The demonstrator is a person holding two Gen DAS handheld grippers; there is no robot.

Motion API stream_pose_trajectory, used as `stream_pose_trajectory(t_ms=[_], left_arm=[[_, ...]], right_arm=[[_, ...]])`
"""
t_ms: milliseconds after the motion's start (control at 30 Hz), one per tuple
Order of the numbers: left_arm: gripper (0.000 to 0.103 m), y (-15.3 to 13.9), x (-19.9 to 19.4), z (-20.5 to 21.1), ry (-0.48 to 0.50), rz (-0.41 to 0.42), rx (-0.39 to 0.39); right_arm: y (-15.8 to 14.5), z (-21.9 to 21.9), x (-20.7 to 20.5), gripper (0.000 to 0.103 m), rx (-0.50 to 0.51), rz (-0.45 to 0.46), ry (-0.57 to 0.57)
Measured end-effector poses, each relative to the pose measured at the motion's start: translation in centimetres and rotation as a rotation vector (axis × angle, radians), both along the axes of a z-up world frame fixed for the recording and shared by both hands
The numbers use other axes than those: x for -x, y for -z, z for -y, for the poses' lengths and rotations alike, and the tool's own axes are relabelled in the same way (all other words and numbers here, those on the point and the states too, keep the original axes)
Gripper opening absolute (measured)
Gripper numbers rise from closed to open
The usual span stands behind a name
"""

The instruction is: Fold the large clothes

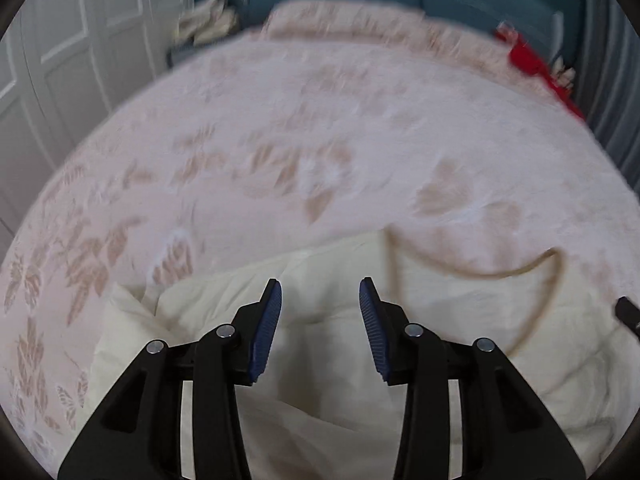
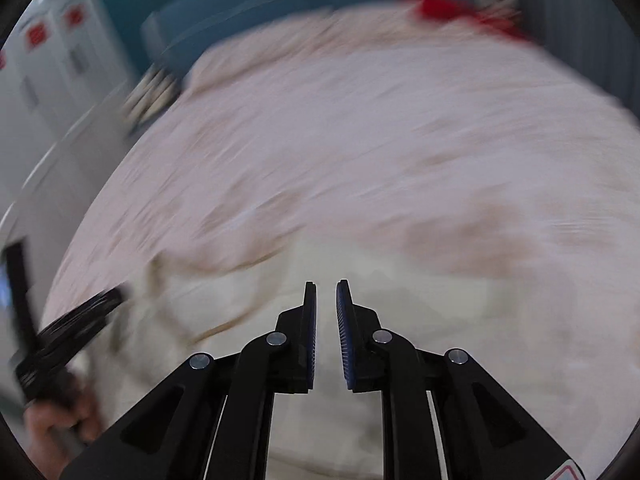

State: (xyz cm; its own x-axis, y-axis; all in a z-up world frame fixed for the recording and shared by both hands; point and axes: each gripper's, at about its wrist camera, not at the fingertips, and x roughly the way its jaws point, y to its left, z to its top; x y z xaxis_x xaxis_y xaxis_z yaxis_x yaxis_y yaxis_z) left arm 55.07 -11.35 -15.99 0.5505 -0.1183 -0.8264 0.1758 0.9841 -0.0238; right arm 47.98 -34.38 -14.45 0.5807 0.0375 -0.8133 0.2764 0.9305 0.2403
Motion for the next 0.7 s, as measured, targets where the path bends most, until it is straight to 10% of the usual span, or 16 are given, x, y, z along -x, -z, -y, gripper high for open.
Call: stream_pose_trajectory(t_ms=[133, 333, 700], left_arm=[[0.040, 2.0, -0.3, 0.2, -0.002, -0.001, -0.013], [0.043, 3.4, 0.1, 0.6, -0.005, 0.056, -0.037], [0.048, 2.9, 1.0, 0.1, -0.026, 0.071, -0.055]], right_arm=[[4.1, -1.6, -1.9, 0.006, 0.112, -0.039, -0.020], [4.9, 0.8, -1.3, 0.000, 0.011, 0.036, 0.065], [4.6, -0.5, -0.7, 0.000, 0.116, 0.014, 0.087]])
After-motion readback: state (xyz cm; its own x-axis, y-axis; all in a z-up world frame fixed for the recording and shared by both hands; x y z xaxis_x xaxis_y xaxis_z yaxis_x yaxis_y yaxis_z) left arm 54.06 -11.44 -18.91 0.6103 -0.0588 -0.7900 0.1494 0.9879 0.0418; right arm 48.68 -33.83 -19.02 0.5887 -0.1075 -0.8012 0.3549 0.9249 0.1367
